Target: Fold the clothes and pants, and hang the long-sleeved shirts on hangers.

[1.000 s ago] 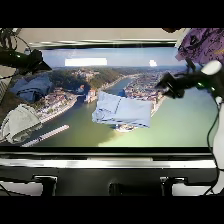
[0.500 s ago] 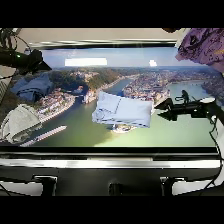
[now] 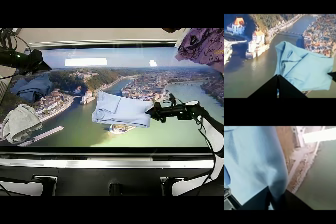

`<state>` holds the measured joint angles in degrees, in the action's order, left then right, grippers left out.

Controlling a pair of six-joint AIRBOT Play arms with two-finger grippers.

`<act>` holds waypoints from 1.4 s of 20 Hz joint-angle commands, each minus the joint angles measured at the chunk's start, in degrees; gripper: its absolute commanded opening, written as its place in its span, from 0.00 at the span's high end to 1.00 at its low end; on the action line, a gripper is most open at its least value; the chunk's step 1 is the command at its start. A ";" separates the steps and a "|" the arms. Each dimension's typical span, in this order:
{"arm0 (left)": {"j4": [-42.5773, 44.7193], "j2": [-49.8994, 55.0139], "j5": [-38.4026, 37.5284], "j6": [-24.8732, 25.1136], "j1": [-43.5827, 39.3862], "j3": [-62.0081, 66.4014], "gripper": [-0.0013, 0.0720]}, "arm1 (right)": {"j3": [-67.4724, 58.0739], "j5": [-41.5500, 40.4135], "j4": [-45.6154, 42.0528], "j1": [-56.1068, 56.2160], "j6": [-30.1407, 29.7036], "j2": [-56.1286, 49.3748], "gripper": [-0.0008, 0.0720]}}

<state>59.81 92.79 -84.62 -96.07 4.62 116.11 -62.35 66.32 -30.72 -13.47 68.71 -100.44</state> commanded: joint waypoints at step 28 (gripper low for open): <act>0.02 0.33 0.00 -1.09 0.04 -0.02 0.96 | -53.05 -5.53 -11.96 -24.15 49.18 -0.15 0.94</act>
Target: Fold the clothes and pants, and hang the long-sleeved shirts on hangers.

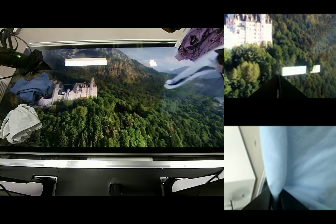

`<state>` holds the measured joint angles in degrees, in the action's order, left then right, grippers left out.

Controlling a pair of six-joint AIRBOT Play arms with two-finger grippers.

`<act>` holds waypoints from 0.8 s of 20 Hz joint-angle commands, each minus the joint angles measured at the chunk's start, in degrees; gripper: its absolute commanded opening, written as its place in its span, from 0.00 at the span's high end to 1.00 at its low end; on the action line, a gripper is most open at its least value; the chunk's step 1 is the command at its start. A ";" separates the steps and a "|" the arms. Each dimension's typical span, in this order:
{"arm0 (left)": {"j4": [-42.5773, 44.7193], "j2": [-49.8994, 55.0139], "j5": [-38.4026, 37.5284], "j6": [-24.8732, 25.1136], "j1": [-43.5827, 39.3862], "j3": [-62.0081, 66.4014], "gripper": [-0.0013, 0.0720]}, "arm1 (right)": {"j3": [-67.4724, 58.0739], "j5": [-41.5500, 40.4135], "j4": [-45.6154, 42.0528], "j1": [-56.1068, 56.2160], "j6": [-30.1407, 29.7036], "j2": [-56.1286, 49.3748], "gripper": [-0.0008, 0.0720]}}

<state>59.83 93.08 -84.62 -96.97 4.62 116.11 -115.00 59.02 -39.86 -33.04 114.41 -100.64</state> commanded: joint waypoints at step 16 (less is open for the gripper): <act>0.00 0.04 0.00 -0.85 0.04 -0.02 0.96 | 49.92 7.69 -25.05 -21.94 -2.56 25.27 0.94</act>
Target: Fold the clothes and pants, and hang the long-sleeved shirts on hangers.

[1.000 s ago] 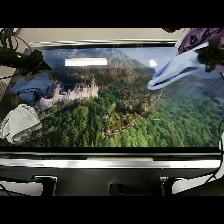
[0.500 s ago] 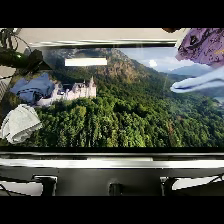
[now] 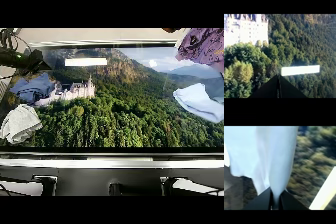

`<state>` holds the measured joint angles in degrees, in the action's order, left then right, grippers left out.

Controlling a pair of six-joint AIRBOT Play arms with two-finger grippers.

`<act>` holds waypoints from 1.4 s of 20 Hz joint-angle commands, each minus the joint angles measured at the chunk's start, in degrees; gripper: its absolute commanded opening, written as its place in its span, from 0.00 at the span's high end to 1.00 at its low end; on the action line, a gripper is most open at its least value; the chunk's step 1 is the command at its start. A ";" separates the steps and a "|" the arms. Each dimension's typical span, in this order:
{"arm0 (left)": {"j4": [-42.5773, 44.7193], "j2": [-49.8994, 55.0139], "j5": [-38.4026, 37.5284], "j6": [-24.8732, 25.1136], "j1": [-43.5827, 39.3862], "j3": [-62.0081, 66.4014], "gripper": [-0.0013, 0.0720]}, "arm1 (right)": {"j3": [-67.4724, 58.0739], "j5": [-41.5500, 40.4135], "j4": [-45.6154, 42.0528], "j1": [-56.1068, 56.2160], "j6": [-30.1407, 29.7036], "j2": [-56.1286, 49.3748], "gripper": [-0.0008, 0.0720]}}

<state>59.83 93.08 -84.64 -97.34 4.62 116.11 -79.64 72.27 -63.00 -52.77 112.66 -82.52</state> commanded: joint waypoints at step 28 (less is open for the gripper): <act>0.00 0.02 -0.07 -2.01 -0.07 -0.02 0.96 | 19.15 -6.60 -25.55 -3.43 10.23 21.18 0.54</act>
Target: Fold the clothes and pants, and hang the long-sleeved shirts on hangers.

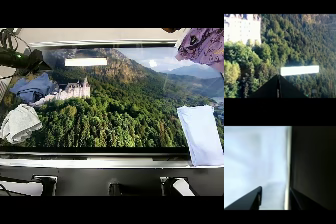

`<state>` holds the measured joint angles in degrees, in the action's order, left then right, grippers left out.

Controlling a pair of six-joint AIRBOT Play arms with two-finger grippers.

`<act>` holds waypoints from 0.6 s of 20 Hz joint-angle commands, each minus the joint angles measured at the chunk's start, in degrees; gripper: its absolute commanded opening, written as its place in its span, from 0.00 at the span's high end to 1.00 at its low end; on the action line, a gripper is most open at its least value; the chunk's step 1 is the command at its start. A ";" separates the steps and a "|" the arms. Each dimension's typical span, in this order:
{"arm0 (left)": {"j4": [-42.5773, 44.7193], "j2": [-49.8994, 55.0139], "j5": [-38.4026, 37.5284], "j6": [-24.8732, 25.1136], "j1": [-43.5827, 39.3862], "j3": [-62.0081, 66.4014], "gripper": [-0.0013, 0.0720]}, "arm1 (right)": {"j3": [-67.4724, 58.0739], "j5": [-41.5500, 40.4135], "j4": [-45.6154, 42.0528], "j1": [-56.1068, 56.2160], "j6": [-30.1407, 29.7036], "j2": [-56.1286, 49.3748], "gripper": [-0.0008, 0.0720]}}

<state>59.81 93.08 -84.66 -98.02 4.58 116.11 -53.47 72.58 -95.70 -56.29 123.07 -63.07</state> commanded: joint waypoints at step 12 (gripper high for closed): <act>24.00 -15.89 2.40 1.36 -5.77 -15.50 0.96 | -16.44 -13.97 16.31 60.11 -18.82 0.98 0.94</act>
<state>77.73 83.79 -85.14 -99.29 0.58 108.36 -69.47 57.25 -74.63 -11.27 106.02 -62.04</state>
